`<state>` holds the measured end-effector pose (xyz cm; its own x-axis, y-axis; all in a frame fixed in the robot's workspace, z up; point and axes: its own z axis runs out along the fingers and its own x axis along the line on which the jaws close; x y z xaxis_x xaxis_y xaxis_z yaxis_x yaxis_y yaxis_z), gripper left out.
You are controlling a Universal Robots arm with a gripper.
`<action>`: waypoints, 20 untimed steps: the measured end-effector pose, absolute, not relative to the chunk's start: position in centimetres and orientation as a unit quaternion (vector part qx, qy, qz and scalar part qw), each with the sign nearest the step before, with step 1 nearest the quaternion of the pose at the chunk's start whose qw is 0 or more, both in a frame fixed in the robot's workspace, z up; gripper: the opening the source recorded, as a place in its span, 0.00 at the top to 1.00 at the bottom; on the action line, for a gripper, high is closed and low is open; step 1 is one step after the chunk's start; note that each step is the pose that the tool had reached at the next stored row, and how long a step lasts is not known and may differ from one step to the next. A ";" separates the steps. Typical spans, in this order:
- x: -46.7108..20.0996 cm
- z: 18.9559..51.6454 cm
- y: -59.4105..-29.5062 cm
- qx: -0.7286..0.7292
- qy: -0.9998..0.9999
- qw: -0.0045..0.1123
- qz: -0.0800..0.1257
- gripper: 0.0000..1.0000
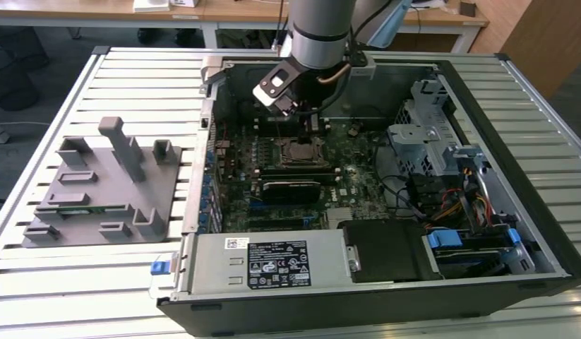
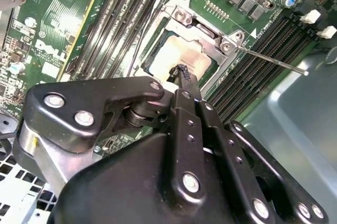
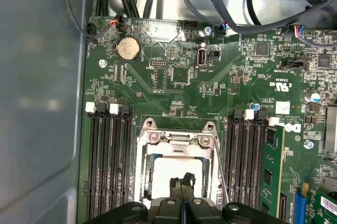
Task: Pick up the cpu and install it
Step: 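Install the first cpu locking lever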
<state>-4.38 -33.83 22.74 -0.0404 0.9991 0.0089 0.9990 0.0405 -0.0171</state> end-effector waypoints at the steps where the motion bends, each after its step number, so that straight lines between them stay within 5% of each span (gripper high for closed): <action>1: -4.4 22.8 -33.8 -0.693 -0.721 0.009 0.003 0.89; 20: -4.4 26.9 -33.8 -0.693 -0.721 0.009 0.003 0.89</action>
<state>-4.38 -33.84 26.92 -0.0405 0.9992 0.0078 0.9990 0.0406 -0.0170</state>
